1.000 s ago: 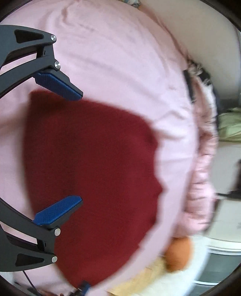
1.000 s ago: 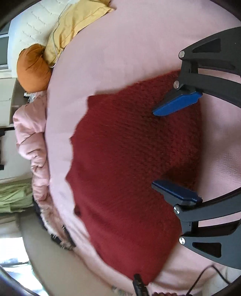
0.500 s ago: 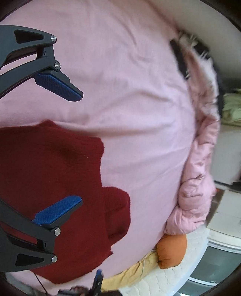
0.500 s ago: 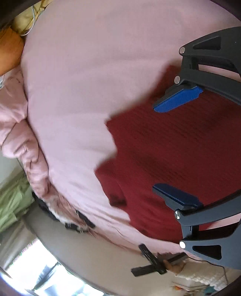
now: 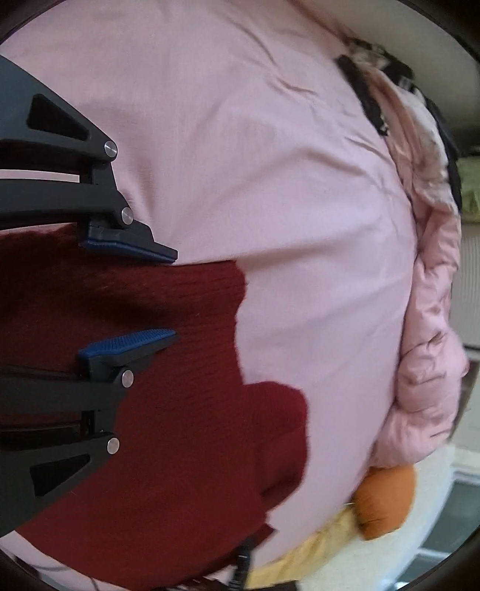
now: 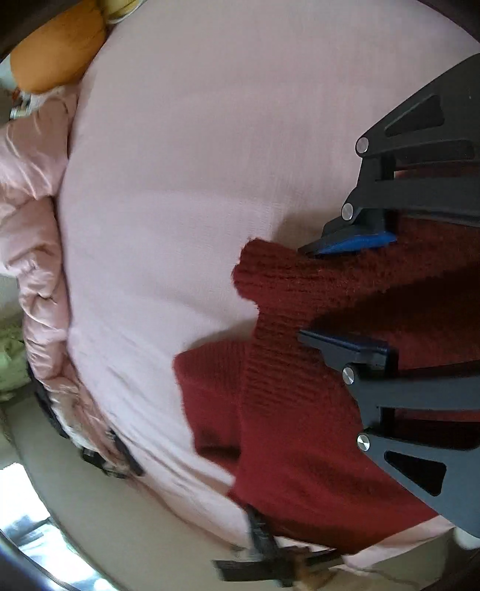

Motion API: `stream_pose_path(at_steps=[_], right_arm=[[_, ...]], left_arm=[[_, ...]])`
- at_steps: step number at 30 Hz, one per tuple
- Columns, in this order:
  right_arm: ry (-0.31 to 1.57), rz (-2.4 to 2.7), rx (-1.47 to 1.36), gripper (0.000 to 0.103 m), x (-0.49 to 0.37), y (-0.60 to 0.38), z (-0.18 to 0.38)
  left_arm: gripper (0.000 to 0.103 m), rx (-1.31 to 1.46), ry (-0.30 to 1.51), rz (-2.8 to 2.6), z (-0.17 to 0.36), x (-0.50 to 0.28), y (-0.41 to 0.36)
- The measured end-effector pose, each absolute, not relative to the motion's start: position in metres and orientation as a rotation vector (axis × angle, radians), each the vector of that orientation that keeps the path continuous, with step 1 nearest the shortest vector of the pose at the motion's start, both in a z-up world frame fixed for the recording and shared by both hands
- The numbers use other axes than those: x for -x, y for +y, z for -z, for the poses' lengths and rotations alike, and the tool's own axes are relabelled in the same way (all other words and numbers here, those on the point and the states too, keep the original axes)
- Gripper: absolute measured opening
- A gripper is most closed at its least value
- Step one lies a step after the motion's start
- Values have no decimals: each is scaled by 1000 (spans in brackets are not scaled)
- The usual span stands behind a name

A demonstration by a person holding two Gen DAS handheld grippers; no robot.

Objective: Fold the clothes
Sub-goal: 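Grasp the cardigan edge with the left tool while the right tool grasps it too, then lift and shake out the cardigan with both tools, lay it flat, open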

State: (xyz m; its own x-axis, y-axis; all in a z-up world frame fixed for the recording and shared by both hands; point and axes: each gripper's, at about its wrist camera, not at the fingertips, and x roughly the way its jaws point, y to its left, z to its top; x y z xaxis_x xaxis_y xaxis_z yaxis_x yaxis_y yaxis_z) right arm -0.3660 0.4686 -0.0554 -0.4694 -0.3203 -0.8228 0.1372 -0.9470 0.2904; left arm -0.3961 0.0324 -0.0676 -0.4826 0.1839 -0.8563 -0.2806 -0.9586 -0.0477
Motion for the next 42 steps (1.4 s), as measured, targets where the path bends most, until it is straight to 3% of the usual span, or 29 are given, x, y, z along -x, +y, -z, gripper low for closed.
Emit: stream_pose_path(at_steps=[1,2,6,8,10,12,14,15,16,26,35,42], right_arm=[[-287,2478,-1442,23,365,470,54],[-291,2489,-1442,22,364,472,53],[-295,2487,-1448,22,360,478,51],[-300,2487,-1469,22,361,479,55],[-322,2481,-1478,22,363,483,59],[-340,2478,-1486,23,363,488,61],[-352,2474,-1492,23,365,488,62],[-348,2486,-1479,18,362,488,60],[-343,2501,-1458,12,360,489,56],[-405,2529,-1200,10,301,485,-16],[-389,2531,-949,10,154,476,-114],[-423,2511,-902,10,-4,478,-139]], left_arm=[[36,1414,165,-2499,64,395,34],[37,1378,167,-2515,58,392,35],[38,1340,41,-2477,53,395,33],[39,1400,94,-2442,67,401,38],[50,1438,108,-2439,77,404,41],[53,1437,36,-2456,80,408,34],[33,1452,-72,-2446,80,410,27],[10,1427,-101,-2458,74,406,25],[11,1406,-96,-2476,69,402,25],[10,1073,-160,-2475,-27,309,41],[10,874,-246,-2449,-117,155,7],[10,961,-307,-2469,-103,8,-28]])
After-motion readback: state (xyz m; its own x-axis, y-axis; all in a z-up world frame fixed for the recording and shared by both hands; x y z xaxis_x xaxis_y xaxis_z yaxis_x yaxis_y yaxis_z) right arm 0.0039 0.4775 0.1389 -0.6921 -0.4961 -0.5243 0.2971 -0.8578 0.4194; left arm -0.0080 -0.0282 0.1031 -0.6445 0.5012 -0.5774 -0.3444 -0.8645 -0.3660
